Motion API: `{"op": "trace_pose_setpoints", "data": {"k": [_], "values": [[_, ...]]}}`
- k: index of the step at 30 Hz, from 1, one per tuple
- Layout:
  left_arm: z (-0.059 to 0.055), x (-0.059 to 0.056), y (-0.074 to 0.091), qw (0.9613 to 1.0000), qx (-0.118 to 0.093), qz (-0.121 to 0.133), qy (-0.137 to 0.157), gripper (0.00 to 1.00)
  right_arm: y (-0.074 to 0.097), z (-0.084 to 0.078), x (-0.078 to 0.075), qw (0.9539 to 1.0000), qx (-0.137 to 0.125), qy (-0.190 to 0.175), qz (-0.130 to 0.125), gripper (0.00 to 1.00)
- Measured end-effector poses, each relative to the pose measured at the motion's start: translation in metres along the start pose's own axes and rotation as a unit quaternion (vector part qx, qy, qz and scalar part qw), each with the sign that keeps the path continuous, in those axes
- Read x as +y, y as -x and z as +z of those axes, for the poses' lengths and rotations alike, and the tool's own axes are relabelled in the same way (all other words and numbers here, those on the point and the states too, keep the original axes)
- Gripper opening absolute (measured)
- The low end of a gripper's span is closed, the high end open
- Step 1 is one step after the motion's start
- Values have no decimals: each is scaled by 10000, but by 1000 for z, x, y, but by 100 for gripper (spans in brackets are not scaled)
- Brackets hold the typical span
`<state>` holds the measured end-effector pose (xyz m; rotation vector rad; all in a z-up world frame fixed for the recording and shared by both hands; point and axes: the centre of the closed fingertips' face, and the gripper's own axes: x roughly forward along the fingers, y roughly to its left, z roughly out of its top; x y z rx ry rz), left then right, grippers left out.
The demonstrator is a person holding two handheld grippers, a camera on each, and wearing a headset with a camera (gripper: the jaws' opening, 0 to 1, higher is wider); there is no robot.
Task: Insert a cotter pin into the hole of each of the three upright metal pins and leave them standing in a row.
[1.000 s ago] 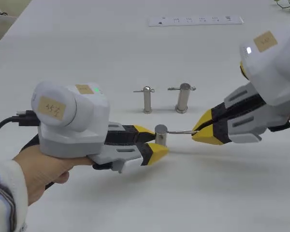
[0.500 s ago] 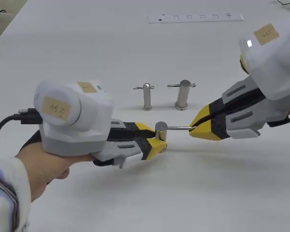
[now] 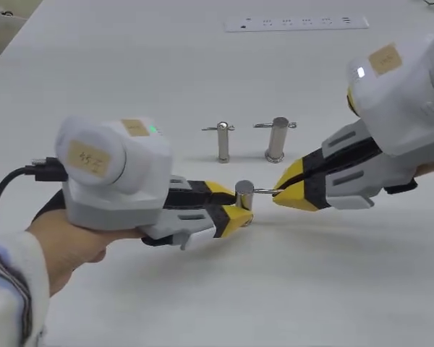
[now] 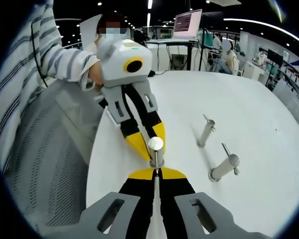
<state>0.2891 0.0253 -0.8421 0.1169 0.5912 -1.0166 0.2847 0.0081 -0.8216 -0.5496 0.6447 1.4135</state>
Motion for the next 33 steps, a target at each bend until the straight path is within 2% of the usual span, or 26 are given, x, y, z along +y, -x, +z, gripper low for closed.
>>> {"op": "trace_pose_setpoints", "data": {"k": [4, 7, 10, 13, 22, 25, 33], "values": [[0, -1, 0, 10000, 0, 17, 37, 11, -4, 5, 0, 9999, -103, -48, -18, 3], [0, -2, -1, 10000, -13, 6, 77, 12, -7, 8, 2, 9998, -158, 147, -27, 4], [0, -2, -1, 10000, -12, -9, 90, 12, -8, 10, 3, 9997, -189, 137, -13, 4], [0, -2, -1, 10000, 1, 9, 87, 12, -7, 7, 1, 9995, -133, 266, -88, 12], [1, -1, -2, 9999, -1, 3, 134, 12, 6, 3, -1, 9997, -197, 24, -109, 9], [1, -1, -2, 9999, -1, 1, 139, 12, 6, 4, -1, 9996, -249, -19, -118, 5], [2, -1, -2, 9999, -6, -3, 145, 12, 3, 9, 1, 9992, -349, -157, -129, 4]]}}
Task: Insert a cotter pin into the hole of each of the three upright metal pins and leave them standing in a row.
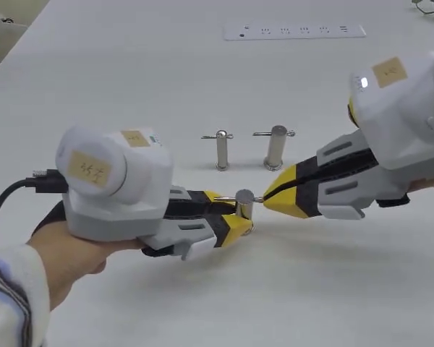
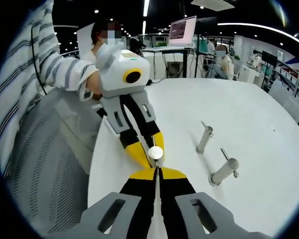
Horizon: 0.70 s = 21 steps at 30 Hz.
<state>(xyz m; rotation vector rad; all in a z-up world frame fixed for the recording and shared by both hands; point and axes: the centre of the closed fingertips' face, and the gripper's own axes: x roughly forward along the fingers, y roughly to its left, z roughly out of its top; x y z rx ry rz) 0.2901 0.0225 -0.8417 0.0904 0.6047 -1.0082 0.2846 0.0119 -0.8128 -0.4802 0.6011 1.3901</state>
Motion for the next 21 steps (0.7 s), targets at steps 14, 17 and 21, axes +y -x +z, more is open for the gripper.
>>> {"op": "trace_pose_setpoints", "data": {"k": [14, 17, 21], "values": [[-1, 0, 0, 10000, -15, -31, 52, 12, -2, 2, 1, 9998, -126, -147, -60, 13], [-1, 0, 0, 10000, -6, -29, 55, 12, -2, 7, 3, 9987, -335, -373, -13, 17], [-1, 0, 0, 10000, 5, -38, 40, 12, -4, 12, 4, 9977, -513, -442, -45, 21]]}}
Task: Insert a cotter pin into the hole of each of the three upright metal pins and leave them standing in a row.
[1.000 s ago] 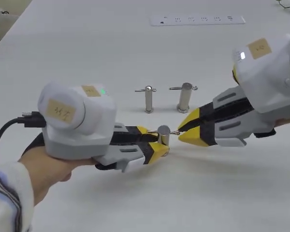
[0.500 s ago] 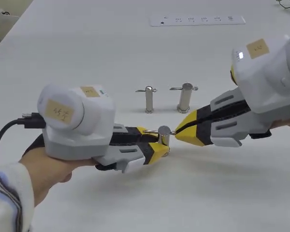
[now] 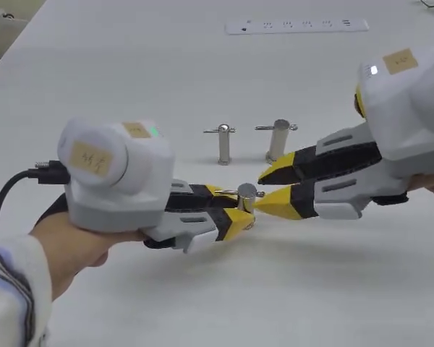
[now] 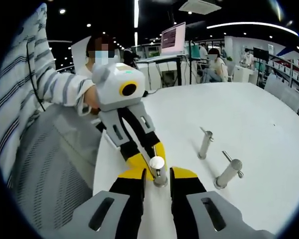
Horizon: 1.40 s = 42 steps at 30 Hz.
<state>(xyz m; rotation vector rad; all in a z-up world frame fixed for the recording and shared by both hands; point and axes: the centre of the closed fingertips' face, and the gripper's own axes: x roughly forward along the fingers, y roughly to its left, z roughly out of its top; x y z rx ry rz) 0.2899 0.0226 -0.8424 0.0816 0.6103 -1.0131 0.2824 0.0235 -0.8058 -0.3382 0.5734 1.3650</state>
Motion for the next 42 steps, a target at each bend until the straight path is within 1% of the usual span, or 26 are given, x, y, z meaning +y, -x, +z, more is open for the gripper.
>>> {"op": "trace_pose_setpoints", "data": {"k": [3, 6, 8, 10, 12, 14, 16, 17, 18, 19, 21, 23, 25, 28, 29, 32, 33, 36, 39, 42], "values": [[0, 0, 0, 10000, 25, 7, -25, 12, -4, -1, 0, 10000, -26, 10, -17, 22], [-1, 0, 1, 9999, 83, 13, -132, 12, -7, 0, 1, 10000, -82, -20, -16, 22], [-1, 0, 1, 9998, 90, -6, -175, 12, -9, 1, 0, 9998, -162, -52, -70, 22], [0, -1, 3, 9997, 66, -23, -239, 12, -10, 2, 1, 9998, -189, -86, -75, 22], [-2, -2, 4, 9996, 129, -80, -246, 14, -12, 1, 1, 9997, -197, -70, -96, 22], [-6, -4, 6, 9988, 253, -160, -396, 17, -14, -1, 1, 9997, -208, -57, -85, 22], [-11, -5, 9, 9979, 388, -192, -489, 23, -15, -1, 1, 9997, -219, -66, -80, 22], [-15, -6, 10, 9971, 496, -219, -535, 27, -17, -2, 1, 9997, -220, -68, -74, 22], [-16, -7, 11, 9966, 517, -231, -604, 32, -17, -3, 1, 9997, -214, -76, -70, 22], [-17, -8, 13, 9961, 536, -253, -658, 35, -17, -3, 1, 9997, -216, -86, -65, 22], [-19, -9, 16, 9958, 571, -286, -651, 39, -18, -4, 2, 9997, -232, -121, -29, 22], [-21, -9, 19, 9954, 584, -293, -707, 44, -18, -5, 2, 9997, -227, -112, -19, 22], [-22, -9, 22, 9951, 597, -286, -728, 52, -19, -5, 2, 9997, -226, -96, -3, 22], [-22, -8, 25, 9950, 575, -252, -781, 62, -21, -5, 4, 9994, -307, -118, 95, 22], [-22, -9, 25, 9946, 604, -294, -789, 64, -22, -6, 4, 9995, -288, -109, 109, 22], [-21, -12, 27, 9946, 573, -377, -781, 74, -23, -7, 4, 9994, -297, -80, 146, 22], [-21, -14, 27, 9947, 557, -406, -768, 76, -23, -6, 4, 9994, -310, -81, 150, 21], [-21, -15, 28, 9947, 570, -430, -736, 76, -25, -7, 4, 9994, -304, -7, 168, 21], [-21, -14, 29, 9949, 573, -391, -727, 76, -28, -9, 2, 9994, -290, 11, 173, 20], [-18, -13, 33, 9957, 525, -380, -663, 77, -29, -8, 2, 9992, -349, 15, 199, 19]]}}
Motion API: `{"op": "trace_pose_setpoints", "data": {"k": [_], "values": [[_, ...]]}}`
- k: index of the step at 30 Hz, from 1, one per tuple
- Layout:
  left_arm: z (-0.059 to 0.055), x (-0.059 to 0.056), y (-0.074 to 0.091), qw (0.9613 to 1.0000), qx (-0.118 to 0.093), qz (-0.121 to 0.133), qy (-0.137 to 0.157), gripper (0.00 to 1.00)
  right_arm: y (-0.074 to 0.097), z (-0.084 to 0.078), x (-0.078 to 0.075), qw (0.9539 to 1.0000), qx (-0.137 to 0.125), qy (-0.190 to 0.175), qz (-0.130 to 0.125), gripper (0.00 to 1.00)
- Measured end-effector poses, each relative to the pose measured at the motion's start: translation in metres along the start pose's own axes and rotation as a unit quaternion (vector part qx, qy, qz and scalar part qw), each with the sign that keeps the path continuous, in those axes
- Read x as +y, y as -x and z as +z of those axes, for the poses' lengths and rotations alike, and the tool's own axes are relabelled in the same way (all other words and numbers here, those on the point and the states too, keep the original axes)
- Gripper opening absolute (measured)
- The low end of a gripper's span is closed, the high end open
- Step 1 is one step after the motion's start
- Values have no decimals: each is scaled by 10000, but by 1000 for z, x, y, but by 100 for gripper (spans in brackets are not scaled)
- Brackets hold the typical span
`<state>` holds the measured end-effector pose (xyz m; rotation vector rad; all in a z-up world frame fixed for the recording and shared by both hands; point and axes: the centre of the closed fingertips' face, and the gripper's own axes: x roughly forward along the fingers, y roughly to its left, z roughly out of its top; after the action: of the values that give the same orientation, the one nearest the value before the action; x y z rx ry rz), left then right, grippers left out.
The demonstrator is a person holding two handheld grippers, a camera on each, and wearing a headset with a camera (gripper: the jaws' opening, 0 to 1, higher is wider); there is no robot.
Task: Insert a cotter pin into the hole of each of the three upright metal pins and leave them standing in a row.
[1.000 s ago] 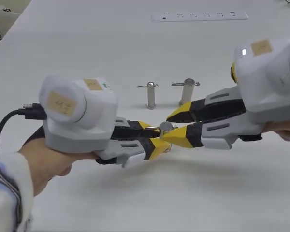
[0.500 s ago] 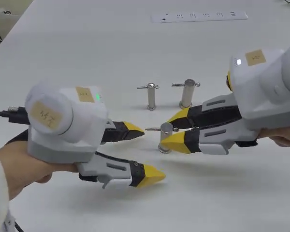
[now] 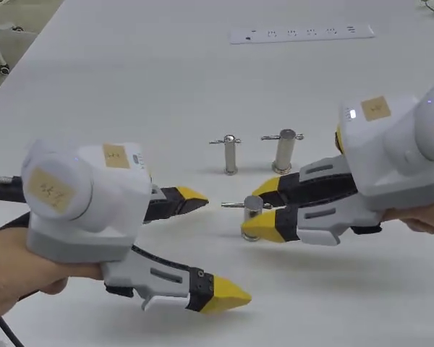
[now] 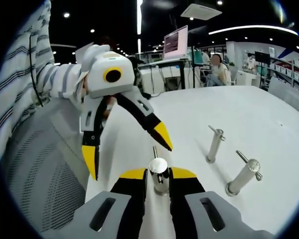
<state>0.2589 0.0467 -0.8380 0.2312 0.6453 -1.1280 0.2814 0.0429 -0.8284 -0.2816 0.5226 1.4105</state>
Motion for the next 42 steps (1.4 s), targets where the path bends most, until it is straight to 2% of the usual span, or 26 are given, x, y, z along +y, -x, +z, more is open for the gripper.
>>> {"op": "trace_pose_setpoints", "data": {"k": [5, 11, 14, 17, 21, 29, 31, 37, 42], "values": [[-2, 3, 5, 9999, 29, 88, 83, 79, 0, -1, -3, 10000, -35, -6, -25, 17], [-6, -2, 9, 9996, 18, 13, 293, 95, 0, 0, -3, 9999, -43, 128, -25, 16], [-9, -5, 10, 9994, 56, -41, 352, 99, 1, 0, -2, 9998, -26, 207, -12, 15], [-9, -5, 10, 9993, 53, -13, 372, 99, 2, 0, -3, 9996, 6, 290, -23, 14], [-9, -1, 11, 9992, 39, 160, 359, 99, 7, -1, -7, 9994, 56, 349, -61, 14], [-13, -1, 13, 9990, 109, 163, 404, 99, 36, -13, -27, 9985, 264, 432, -201, 14], [-13, -2, 12, 9986, 77, 111, 511, 99, 44, -15, -33, 9987, 252, 390, -233, 13], [-9, 2, 13, 9982, -24, 154, 579, 99, 64, -17, -50, 9986, 209, 374, -298, 13], [-7, 5, 16, 9978, -64, 219, 623, 99, 83, -20, -70, 9986, 172, 309, -402, 13]]}}
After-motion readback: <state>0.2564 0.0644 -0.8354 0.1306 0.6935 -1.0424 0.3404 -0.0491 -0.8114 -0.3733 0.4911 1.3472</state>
